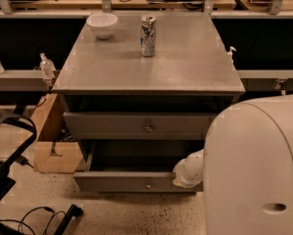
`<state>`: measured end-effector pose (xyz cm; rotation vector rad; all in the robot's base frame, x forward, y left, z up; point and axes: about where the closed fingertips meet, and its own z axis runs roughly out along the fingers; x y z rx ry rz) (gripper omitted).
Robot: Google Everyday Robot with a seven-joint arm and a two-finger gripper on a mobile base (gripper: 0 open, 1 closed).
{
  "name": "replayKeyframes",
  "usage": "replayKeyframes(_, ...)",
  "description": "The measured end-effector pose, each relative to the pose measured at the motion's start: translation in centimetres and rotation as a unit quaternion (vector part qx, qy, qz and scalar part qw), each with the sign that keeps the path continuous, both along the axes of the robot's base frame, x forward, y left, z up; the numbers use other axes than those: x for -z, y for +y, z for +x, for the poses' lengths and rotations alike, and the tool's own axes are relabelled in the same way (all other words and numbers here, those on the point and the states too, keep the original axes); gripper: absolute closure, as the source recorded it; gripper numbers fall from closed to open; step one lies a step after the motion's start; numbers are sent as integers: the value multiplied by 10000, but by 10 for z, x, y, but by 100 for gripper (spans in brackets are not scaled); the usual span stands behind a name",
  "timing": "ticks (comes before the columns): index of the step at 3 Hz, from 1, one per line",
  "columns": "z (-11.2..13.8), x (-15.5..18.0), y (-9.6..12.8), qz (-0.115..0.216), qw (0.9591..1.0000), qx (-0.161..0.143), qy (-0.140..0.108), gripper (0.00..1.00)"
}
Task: Open middle drawer
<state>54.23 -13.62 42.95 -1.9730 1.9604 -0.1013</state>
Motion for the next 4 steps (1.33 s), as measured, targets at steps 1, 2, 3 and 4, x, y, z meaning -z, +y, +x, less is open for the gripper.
replayKeyframes(1, -25, 0, 4, 211, 9997, 58, 112, 100)
replayKeyframes(2, -25, 0, 4, 211, 9997, 58, 113, 100)
replayKeyframes(3, -53, 2, 8, 408, 9987, 108, 282, 100)
replayKeyframes(4, -52, 2, 8, 408, 9987, 108, 282, 100)
